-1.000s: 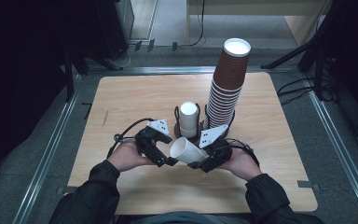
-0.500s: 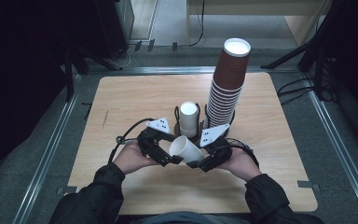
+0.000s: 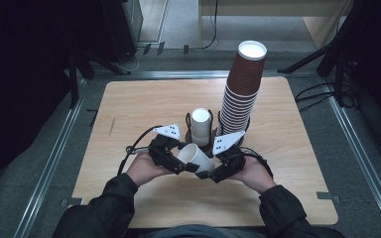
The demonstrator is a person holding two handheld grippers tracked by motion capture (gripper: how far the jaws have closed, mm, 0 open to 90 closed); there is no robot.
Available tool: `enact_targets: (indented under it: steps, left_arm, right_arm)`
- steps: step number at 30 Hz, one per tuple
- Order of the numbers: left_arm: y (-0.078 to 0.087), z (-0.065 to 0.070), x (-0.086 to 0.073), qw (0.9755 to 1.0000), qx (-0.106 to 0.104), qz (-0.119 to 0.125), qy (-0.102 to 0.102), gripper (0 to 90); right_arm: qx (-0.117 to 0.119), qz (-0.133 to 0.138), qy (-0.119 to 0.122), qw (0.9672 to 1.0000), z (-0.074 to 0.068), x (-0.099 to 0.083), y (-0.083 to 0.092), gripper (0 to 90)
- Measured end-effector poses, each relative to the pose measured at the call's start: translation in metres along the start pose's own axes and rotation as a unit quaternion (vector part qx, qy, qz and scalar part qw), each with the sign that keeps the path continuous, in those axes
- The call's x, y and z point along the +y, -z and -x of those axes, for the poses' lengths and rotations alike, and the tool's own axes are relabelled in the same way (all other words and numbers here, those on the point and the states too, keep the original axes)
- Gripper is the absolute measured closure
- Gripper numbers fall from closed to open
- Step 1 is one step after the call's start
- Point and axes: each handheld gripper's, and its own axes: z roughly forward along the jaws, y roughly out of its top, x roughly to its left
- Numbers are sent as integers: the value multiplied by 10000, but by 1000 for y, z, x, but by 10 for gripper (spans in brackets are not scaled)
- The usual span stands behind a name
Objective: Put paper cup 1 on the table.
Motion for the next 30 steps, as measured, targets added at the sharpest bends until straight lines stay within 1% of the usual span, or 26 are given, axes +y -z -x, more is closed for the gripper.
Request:
enact_targets:
  steps: [1, 3, 7, 10, 12, 13, 14, 15, 16, 18, 20, 21, 22, 23, 25, 28, 30]
  left_arm:
    - [0, 1, 0, 10000, 22, 12, -54, 192]
    - [1, 2, -1, 9999, 41, 32, -88, 224]
    - [1, 0, -2, 10000, -4, 39, -75, 245]
    - [1, 0, -2, 10000, 3, -14, -86, 256]
    - [1, 0, -2, 10000, -14, -42, -80, 258]
    - [1, 0, -2, 9999, 13, -67, -92, 258]
    - [2, 0, -2, 9999, 62, -70, -111, 258]
    - [2, 0, -2, 9999, 42, -72, -95, 258]
    - [3, -1, -2, 9999, 53, -90, -82, 258]
    - [4, -2, -2, 9998, 101, -136, -65, 258]
    - [7, -3, -2, 9996, 173, -185, -82, 258]
    - [9, -4, -2, 9995, 206, -221, -59, 257]
    - [11, -4, -2, 9994, 259, -203, -70, 257]
    - [13, -5, -3, 9994, 268, -219, -39, 257]
    - [17, -7, -3, 9989, 406, -238, -41, 257]
    - [23, -10, -3, 9986, 467, -244, 7, 257]
    - [26, -12, -4, 9980, 550, -314, 26, 257]
  right_arm:
    - [8, -15, 0, 10000, 0, 0, 0, 333]
    - [30, -22, -14, 10000, 0, 0, -1, 335]
    - [30, -37, -3, 10000, 0, 0, -2, 336]
    - [27, -64, -17, 10000, 0, 0, -3, 334]
    - [70, -80, -53, 9999, 0, 0, -4, 323]
    - [76, -74, -58, 9999, 1, -1, -5, 312]
    - [23, -97, -61, 9999, 0, -1, -5, 285]
    - [-99, -118, 20, 9999, 0, 0, -6, 255]
    - [-130, -177, 16, 9998, 0, -1, -7, 241]
    - [-108, -235, -52, 9997, 0, -1, -8, 224]
    - [-148, -249, -36, 9996, 1, -1, -8, 220]
    - [-163, -263, -50, 9995, 1, -1, -7, 215]
    - [-168, -277, -70, 9995, 1, -2, -7, 214]
    - [-200, -289, -105, 9993, 0, -2, -6, 213]
    - [-221, -283, -91, 9993, 1, -3, -4, 210]
    - [-241, -285, -192, 9991, 0, -4, -1, 208]
    - [-308, -235, -259, 9989, 1, -5, 0, 206]
